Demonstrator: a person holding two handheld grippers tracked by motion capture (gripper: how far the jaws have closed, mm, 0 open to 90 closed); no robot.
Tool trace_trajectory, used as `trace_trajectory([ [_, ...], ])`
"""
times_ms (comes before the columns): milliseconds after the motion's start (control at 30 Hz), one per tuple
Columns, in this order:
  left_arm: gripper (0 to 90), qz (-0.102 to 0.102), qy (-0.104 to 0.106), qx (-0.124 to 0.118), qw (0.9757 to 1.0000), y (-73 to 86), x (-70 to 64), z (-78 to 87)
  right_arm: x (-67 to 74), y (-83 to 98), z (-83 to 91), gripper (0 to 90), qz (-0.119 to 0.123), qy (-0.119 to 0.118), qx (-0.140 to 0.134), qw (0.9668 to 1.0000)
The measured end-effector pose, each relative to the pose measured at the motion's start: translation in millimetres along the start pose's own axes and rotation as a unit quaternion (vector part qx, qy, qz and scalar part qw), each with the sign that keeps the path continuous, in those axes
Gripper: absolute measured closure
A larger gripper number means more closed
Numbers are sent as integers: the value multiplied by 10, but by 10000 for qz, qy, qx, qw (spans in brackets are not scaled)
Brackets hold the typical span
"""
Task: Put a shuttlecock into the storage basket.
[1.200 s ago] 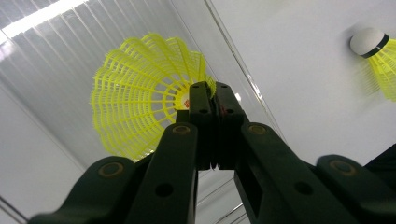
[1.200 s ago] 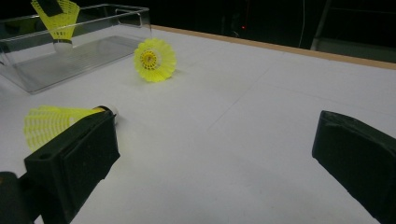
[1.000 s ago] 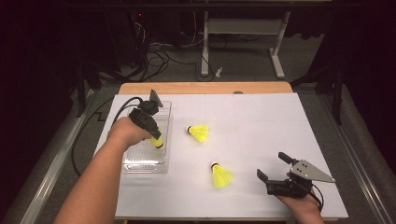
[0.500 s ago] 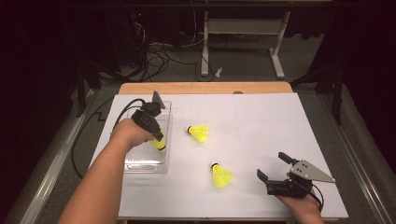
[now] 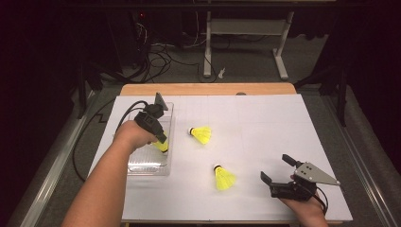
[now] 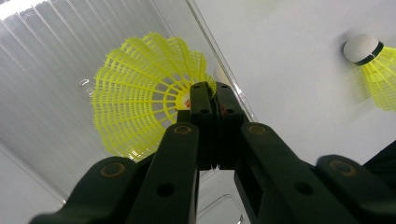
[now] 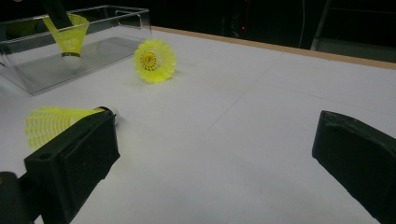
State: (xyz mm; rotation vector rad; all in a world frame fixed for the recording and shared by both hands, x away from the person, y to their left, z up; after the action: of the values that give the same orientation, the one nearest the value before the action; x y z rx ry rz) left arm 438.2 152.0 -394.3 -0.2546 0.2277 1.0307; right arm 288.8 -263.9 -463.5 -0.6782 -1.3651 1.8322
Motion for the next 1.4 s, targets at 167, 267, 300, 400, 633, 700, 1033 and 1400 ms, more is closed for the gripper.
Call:
trace_trajectory([
  [167, 890, -10, -16, 44, 10000, -8, 15, -22, -1, 2, -2, 11, -4, -2, 3, 10000],
  [267, 889, 25, 48, 23, 10000, -33, 8, -43, -4, 5, -5, 11, -10, -1, 13, 10000],
  [300, 888, -14, -36, 40, 10000, -41, 20, -49, -4, 4, -5, 11, -4, 1, 6, 10000],
  [400, 856, 64, -108, -100, 9999, -70, 36, -78, -4, 3, -2, 11, -2, -1, 4, 10000],
  [633, 833, 124, -232, -253, 9993, -105, 79, -115, -9, 3, 0, 11, -17, 5, 2, 10000],
  [700, 837, 124, -265, -295, 9991, -112, 83, -122, -9, 4, -1, 11, -16, 5, 3, 10000],
  [1033, 813, 270, -339, -436, 9981, -168, 154, -175, -5, 5, -4, 11, -16, -6, 8, 10000],
  [1400, 671, 290, -552, -332, 9975, -213, 225, -282, -10, 14, -13, 11, -26, -12, 30, 10000],
])
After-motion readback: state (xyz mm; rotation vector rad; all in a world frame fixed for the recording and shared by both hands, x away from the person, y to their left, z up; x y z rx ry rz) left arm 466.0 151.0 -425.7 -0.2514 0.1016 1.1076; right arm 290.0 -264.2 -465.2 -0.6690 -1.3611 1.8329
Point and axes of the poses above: each handheld gripper's, and its own axes: z roughly backward along the jaws, y roughly out of its underside, x roughly to its left, the point moved 3 cm from there along -z, roughly forward along the jaws, and after that the axes turned 1 degree about -x, right-handed, at the moved point
